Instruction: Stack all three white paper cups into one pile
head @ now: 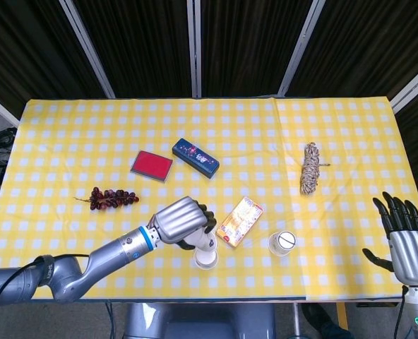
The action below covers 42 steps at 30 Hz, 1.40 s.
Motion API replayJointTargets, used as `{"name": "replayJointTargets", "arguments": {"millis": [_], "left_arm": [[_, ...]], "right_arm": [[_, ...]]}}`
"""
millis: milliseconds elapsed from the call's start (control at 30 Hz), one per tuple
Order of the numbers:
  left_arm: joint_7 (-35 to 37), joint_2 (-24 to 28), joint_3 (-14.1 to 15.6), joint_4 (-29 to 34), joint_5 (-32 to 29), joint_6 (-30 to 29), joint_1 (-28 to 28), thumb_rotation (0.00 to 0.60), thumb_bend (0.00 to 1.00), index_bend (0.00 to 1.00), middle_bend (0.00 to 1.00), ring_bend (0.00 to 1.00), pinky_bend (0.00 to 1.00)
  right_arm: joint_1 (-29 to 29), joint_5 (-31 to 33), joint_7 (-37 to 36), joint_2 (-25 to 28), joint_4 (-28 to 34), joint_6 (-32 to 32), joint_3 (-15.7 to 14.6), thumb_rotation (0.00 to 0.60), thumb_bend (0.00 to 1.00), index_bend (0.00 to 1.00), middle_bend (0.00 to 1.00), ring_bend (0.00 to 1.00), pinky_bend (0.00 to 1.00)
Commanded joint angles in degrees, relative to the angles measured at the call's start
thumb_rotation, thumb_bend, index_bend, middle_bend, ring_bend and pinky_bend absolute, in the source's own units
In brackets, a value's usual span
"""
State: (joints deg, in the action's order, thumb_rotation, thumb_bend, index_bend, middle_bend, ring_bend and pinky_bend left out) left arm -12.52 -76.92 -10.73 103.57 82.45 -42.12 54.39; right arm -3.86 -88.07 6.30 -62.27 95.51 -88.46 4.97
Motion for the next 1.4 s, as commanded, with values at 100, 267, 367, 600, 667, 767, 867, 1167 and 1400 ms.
{"name": "replayJointTargets", "arguments": {"millis": [100, 267, 367, 600, 667, 767, 867, 1167, 1400], "left_arm": [[-0.95, 1.04, 1.59, 1.67, 1.48, 1.76, 1.12, 0.6, 0.1, 0.54, 0.47, 0.47, 0.6], [-1.51, -0.48, 2.89, 0.91, 3.06, 1.39, 1.74, 0.6, 0.07, 0.54, 0.47, 0.47, 0.59], [-2.23, -1.47, 3.5, -0.34, 4.2, 1.0, 2.17, 0.6, 0.07, 0.54, 0.47, 0.47, 0.59], [-3.26, -3.05, 3.9, -1.74, 4.22, 0.32, 2.79, 0.6, 0.02, 0.5, 0.41, 0.43, 0.54], [-3.94, -3.23, 4.21, -2.01, 4.26, 0.41, 3.02, 0.6, 0.0, 0.38, 0.28, 0.31, 0.42], [-4.07, -3.26, 4.67, -2.0, 3.82, 1.12, 3.3, 0.6, 0.0, 0.06, 0.02, 0.04, 0.19], [-3.26, -3.46, 4.78, -1.93, 3.42, 1.25, 3.49, 0.6, 0.0, 0.0, 0.0, 0.0, 0.11], [-1.73, -3.42, 5.04, -3.11, 4.25, -1.42, 2.82, 0.6, 0.0, 0.0, 0.0, 0.0, 0.02], [0.19, -1.85, 6.37, -4.09, 3.74, -2.59, 1.44, 0.6, 0.0, 0.0, 0.0, 0.0, 0.03]], "right_arm": [[-0.03, 0.09, -0.1, 0.01, -0.12, 0.07, 0.03, 0.6, 0.0, 0.0, 0.0, 0.0, 0.0], [0.05, 0.13, -0.48, 0.16, -0.14, -0.15, 0.11, 0.6, 0.0, 0.0, 0.0, 0.0, 0.0], [0.08, 0.2, -0.63, 0.24, -0.13, -0.25, 0.18, 0.6, 0.0, 0.0, 0.0, 0.0, 0.0], [0.1, 0.27, -0.85, 0.31, -0.16, -0.28, 0.21, 0.6, 0.0, 0.0, 0.0, 0.0, 0.0], [0.1, 0.25, -0.91, 0.3, -0.17, -0.32, 0.22, 0.6, 0.0, 0.0, 0.0, 0.0, 0.0], [0.11, 0.23, -0.98, 0.3, -0.22, -0.35, 0.22, 0.6, 0.0, 0.0, 0.0, 0.0, 0.0], [0.12, 0.25, -1.05, 0.3, -0.27, -0.38, 0.24, 0.6, 0.0, 0.0, 0.0, 0.0, 0.0], [0.07, 0.25, -0.72, 0.16, -0.28, -0.27, 0.17, 0.6, 0.0, 0.0, 0.0, 0.0, 0.0], [0.12, 0.1, -0.53, 0.14, -0.17, -0.44, 0.14, 0.6, 0.0, 0.0, 0.0, 0.0, 0.0]]}}
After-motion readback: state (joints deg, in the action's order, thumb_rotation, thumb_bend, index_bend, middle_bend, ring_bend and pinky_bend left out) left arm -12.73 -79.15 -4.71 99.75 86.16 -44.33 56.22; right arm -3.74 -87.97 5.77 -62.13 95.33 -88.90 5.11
